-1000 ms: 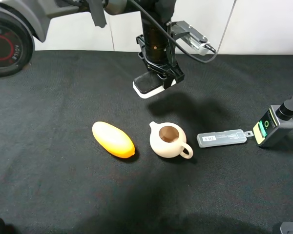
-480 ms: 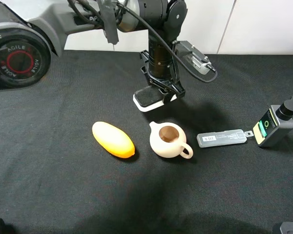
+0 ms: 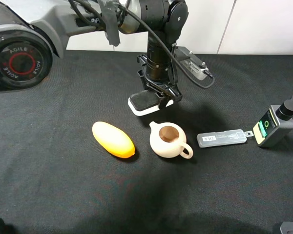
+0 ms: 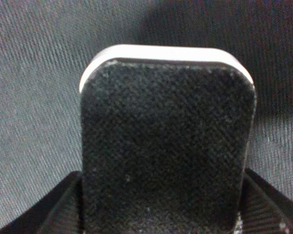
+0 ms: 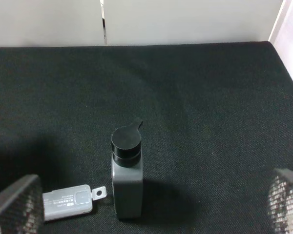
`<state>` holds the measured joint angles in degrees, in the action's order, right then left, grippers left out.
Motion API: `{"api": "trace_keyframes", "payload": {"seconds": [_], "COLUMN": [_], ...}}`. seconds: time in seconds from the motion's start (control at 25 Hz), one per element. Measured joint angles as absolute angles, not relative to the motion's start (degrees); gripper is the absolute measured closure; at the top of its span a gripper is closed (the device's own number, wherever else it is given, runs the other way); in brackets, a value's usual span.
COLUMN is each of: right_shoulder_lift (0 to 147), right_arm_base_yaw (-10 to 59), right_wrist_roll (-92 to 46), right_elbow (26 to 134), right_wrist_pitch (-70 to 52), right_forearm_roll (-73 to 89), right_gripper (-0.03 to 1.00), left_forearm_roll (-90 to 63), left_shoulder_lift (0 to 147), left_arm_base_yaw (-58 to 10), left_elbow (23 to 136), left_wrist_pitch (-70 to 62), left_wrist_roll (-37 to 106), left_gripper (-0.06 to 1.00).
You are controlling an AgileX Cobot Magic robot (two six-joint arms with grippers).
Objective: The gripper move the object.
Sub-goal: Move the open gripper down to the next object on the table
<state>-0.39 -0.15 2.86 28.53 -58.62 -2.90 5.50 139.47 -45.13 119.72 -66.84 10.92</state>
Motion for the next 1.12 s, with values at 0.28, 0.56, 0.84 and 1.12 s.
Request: {"api": "trace_keyframes", "payload": {"seconds": [0.28,0.56,0.84,1.12], "right_shoulder_lift": [-0.39,-0.39,-0.39,-0.39], "right_arm_base_yaw": [-0.15,-0.15,-0.15,-0.15], "right_wrist_roll": [2.86,2.86,2.86,2.86], "right_elbow": [28.53,28.53,28.53,28.53], "right_wrist_pitch": [-58.62,-58.62,-58.59,-58.59], "right_forearm_roll": [-2.90,-2.86,-2.86,-2.86], "right_gripper": [0.27,0.27,0.27,0.27], "left_forearm_roll": [5.50,5.56,5.51,5.51], "left_shoulder_lift": [139.27,133.57,131.62,131.60], "left_arm_base_yaw": [-45.13,-45.13,-45.13,-45.13], "left_elbow": [119.25,107.02,101.82,101.81], "left_wrist_pitch": [-67.04,-60.01,-55.92,-55.37], "left_wrist_roll": [10.25,10.02,10.02,9.99], "left_gripper": [0.29,0.29,0.29,0.29]}}
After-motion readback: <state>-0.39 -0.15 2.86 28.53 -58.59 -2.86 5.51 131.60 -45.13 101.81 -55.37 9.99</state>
